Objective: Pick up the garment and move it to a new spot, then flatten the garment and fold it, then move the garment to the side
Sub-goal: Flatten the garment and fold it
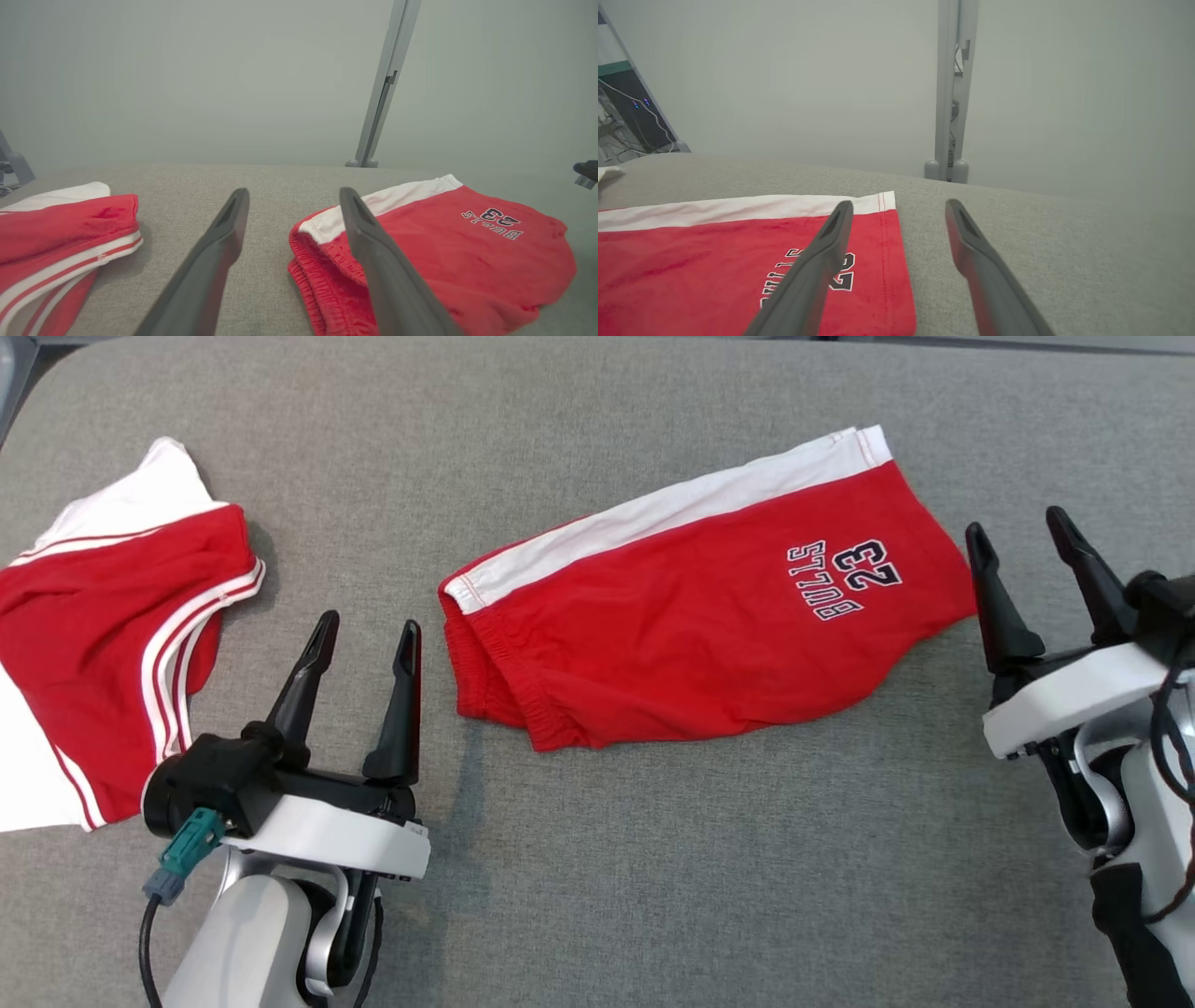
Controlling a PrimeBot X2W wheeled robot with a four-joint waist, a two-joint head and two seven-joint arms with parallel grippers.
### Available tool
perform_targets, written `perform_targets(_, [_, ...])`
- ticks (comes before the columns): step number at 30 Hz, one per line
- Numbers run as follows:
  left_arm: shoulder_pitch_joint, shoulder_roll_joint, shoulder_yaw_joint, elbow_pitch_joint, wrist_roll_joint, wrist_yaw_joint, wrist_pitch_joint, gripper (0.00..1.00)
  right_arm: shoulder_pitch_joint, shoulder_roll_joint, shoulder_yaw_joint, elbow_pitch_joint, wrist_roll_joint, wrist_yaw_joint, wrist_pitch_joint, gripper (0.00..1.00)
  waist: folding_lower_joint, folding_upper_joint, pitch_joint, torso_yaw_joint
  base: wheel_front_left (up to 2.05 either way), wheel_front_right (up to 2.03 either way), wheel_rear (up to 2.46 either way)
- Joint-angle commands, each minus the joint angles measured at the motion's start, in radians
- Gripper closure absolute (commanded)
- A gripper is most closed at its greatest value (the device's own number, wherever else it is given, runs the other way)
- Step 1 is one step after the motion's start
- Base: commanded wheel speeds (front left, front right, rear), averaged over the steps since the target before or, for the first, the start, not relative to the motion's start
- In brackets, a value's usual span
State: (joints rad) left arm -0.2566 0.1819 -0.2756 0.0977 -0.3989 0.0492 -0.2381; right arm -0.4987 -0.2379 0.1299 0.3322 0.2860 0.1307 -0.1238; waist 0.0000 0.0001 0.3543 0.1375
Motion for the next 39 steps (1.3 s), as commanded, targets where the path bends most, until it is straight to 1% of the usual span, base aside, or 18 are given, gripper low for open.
perform_targets(1, [-0.017, 0.002, 0.001, 0.003, 0.004, -0.002, -0.005, 0.00, -0.015, -0.012, 0.007, 0.024, 0.006, 0.000, -0.004, 0.00, 0.0000, -0.0001, 0.029, 0.018, 0.00, 0.00, 0.00])
perform_targets(9, [-0.049, -0.014, -0.008, 0.028, 0.007, -0.014, -0.016, 0.00, -0.135, -0.002, 0.088, 0.311, 0.063, 0.000, -0.025, 0.00, 0.0000, -0.0001, 0.064, 0.034, 0.00, 0.00, 0.00])
perform_targets(15, [-0.064, -0.010, -0.010, 0.020, 0.020, -0.010, -0.019, 0.00, -0.200, 0.029, 0.174, 0.444, 0.123, 0.000, -0.002, 0.00, 0.0000, -0.0001, 0.089, 0.016, 0.00, 0.00, 0.00])
perform_targets(16, [-0.066, -0.009, -0.012, 0.020, 0.021, -0.011, -0.019, 0.00, -0.208, 0.032, 0.188, 0.464, 0.135, 0.000, 0.010, 0.03, 0.0000, -0.0001, 0.092, 0.014, 0.00, 0.00, 0.00])
perform_targets(17, [-0.066, -0.009, -0.014, 0.020, 0.021, -0.012, -0.019, 0.00, -0.217, 0.035, 0.202, 0.476, 0.147, 0.000, 0.009, 0.52, 0.0000, -0.0001, 0.094, 0.013, 0.00, 0.00, 0.00])
perform_targets(19, [-0.067, -0.007, -0.015, 0.022, 0.021, -0.014, -0.019, 0.00, -0.227, 0.039, 0.224, 0.500, 0.173, 0.000, 0.005, 0.77, 0.0000, -0.0001, 0.097, 0.010, 0.00, 0.00, 0.00])
perform_targets(20, [-0.068, -0.006, -0.016, 0.022, 0.021, -0.014, -0.019, 0.00, -0.230, 0.041, 0.235, 0.510, 0.182, 0.000, 0.002, 1.00, 0.0000, -0.0001, 0.097, 0.008, 0.00, 0.00, 0.00])
perform_targets(25, [-0.065, 0.004, -0.013, 0.016, 0.020, -0.006, -0.019, 0.00, -0.230, 0.040, 0.280, 0.531, 0.251, 0.000, -0.007, 1.00, 0.0000, -0.0001, 0.098, -0.005, 0.00, 0.00, 0.00])
perform_targets(31, [-0.049, 0.015, -0.014, 0.010, 0.020, 0.003, -0.008, 0.00, -0.180, 0.018, 0.302, 0.510, 0.325, 0.000, -0.062, 1.00, 0.0000, -0.0001, 0.077, -0.022, 0.00, 0.00, 0.00])
perform_targets(39, [-0.026, 0.022, -0.013, -0.006, 0.012, 0.018, 0.004, 0.00, -0.055, -0.032, 0.254, 0.451, 0.375, -0.001, -0.116, 1.00, 0.0000, -0.0001, 0.040, -0.047, 0.00, 0.00, 0.00])
